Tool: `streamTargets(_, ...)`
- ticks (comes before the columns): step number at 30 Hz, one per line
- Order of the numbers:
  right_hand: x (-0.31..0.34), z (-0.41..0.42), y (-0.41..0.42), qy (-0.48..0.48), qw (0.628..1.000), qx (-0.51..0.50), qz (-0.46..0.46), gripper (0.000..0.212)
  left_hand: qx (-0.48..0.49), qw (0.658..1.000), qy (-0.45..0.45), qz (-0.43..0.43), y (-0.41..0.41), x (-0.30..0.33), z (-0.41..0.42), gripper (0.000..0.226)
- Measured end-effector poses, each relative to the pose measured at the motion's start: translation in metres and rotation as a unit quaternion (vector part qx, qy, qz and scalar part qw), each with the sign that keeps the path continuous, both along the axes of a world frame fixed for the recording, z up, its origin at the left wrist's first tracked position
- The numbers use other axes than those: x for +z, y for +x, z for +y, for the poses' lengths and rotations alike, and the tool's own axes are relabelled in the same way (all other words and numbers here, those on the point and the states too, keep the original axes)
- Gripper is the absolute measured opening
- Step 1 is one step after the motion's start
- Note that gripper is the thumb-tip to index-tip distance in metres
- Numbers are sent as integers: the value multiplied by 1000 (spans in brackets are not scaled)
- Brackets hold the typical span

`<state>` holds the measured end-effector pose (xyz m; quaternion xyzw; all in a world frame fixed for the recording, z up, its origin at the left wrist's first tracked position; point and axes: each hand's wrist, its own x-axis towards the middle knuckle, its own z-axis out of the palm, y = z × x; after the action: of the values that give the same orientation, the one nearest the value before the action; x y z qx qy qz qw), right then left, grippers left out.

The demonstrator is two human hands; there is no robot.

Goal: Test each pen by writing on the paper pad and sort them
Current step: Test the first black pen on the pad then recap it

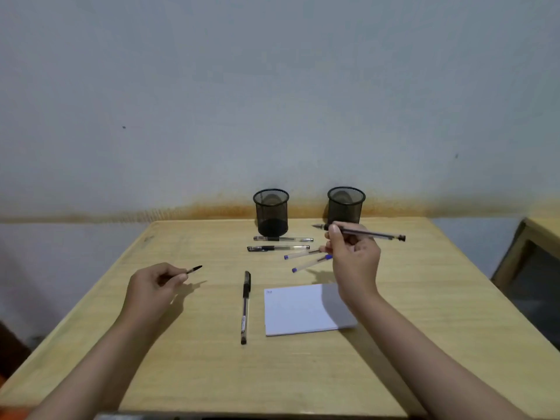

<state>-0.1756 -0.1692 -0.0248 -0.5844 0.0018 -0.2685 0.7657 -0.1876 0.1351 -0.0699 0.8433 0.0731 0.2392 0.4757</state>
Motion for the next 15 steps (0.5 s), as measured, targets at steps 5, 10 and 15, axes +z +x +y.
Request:
streamTargets(5,-12,15,-7,-29,995,70,66,7,-23,995,75,63,1,-25,-10,13)
streamTargets(10,-19,13,-4,2,991,91,102,11,-20,996,61,67,5,-32,-8,8)
streamTargets(15,-31,14,-1,-62,979,126,150,9,-29,995,43,82,9,-28,-8,13)
